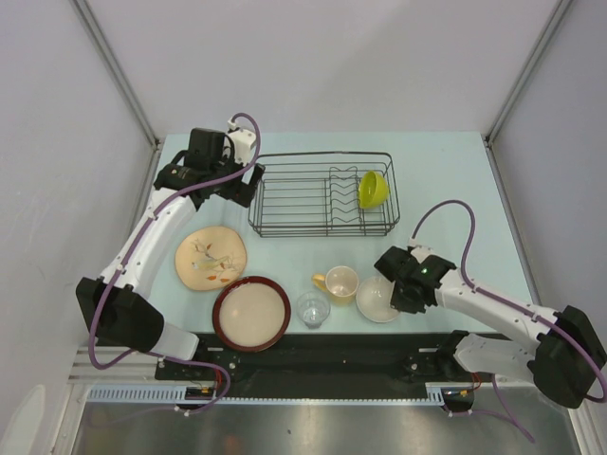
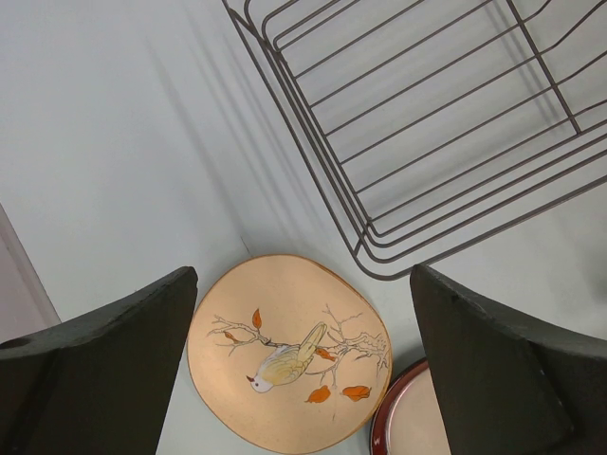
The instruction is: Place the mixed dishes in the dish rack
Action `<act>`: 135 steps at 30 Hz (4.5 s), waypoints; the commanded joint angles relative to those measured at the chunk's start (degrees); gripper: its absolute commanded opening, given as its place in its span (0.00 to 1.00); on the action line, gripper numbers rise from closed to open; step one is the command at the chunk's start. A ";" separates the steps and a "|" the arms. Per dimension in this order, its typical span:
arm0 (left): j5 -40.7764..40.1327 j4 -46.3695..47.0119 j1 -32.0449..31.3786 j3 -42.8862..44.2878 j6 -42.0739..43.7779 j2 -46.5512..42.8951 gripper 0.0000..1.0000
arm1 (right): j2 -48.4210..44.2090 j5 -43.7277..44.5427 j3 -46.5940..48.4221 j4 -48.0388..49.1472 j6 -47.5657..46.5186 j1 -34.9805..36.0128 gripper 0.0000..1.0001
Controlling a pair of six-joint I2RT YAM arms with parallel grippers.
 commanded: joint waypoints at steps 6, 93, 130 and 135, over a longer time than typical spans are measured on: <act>0.48 1.62 0.28 0.01 -0.38 -1.48 1.00 | 2.95 13.79 16.48 -11.77 -2.41 1.49 0.00; 0.92 3.38 2.56 -5.26 1.12 -5.62 1.00 | 60.18 48.26 74.24 -16.36 -43.90 -2.28 0.61; -12.70 8.48 2.39 5.99 -1.17 22.42 1.00 | 13.95 -7.71 39.71 0.07 -36.60 8.27 0.51; -12.70 9.44 1.16 5.64 -1.43 22.95 1.00 | 13.07 -9.91 36.98 1.30 -35.99 8.27 0.51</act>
